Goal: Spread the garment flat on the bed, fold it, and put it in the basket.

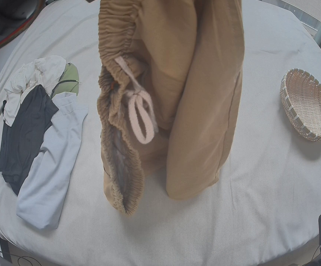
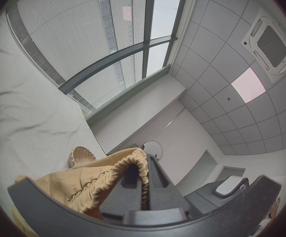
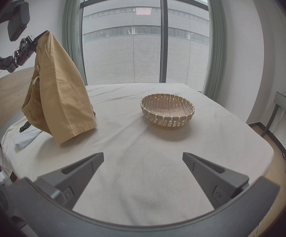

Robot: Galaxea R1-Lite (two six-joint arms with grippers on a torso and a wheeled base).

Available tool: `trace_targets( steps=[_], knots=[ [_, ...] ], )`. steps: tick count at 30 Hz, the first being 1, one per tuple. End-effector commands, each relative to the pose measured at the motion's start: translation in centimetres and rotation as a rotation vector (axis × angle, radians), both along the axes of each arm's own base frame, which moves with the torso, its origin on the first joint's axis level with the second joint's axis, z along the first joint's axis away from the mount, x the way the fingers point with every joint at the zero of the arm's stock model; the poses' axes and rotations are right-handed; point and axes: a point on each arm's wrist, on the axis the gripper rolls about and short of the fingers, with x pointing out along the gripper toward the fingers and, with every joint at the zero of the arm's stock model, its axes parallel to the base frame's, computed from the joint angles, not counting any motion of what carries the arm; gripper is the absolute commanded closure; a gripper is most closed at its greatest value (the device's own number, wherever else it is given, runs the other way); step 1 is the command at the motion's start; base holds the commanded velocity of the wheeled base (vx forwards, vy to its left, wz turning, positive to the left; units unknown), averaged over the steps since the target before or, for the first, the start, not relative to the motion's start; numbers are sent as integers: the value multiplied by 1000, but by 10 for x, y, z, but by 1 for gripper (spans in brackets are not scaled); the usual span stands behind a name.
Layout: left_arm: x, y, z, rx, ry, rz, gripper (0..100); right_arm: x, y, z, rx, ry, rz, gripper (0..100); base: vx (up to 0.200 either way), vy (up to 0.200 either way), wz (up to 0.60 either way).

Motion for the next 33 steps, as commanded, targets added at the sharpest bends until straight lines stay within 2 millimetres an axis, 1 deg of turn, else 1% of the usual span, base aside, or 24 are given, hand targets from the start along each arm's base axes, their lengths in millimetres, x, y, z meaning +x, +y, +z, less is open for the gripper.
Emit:
trace_targets(
  steps=[1,4,6,7,8,9,10,12,14,18,19,20,24,26,28,30,31,33],
  knots=[
    [4,-3,-1,4,4,5,100,-7,1,55,-5,-112,-9,0,0,0,0],
    [6,-4,-1,5,5,7,100,0,1,81,-6,-91,40,0,0,0,0],
    [6,-4,0,0,2,8,100,13,2,93,8,-31,112,0,0,0,0],
    [6,-3,4,-10,-8,11,100,28,3,102,60,28,171,0,0,0,0],
    [6,-3,4,-10,-8,11,100,28,3,102,60,28,171,0,0,0,0],
    [6,0,9,-23,-19,20,100,47,5,115,164,99,215,0,0,0,0],
    [6,1,10,-27,-23,23,100,56,5,119,210,127,225,0,0,0,0],
    [4,3,17,-44,-39,26,100,82,9,129,343,210,248,0,0,0,0],
    [4,4,20,-50,-44,29,100,98,13,133,407,259,302,0,0,0,0],
    [10,1,18,-45,-39,36,100,121,25,130,412,314,437,0,0,0,0],
    [10,1,18,-45,-39,36,100,121,25,130,412,314,437,0,0,0,0],
    [13,0,18,-44,-38,41,100,135,28,123,410,358,436,0,0,0,0],
    [16,-3,19,-48,-42,43,100,154,38,113,406,424,465,0,0,0,0],
    [16,-3,20,-50,-44,43,100,158,45,109,402,452,505,0,0,0,0],
    [17,-4,18,-47,-43,43,100,158,53,99,387,508,543,0,0,0,0],
    [17,-4,18,-47,-42,42,100,158,54,96,383,518,550,0,0,0,0],
    [17,-5,18,-48,-45,39,100,160,61,87,359,557,590,0,0,0,0],
    [17,-5,19,-49,-46,39,100,163,68,80,334,583,620,0,0,0,0]
  ],
)
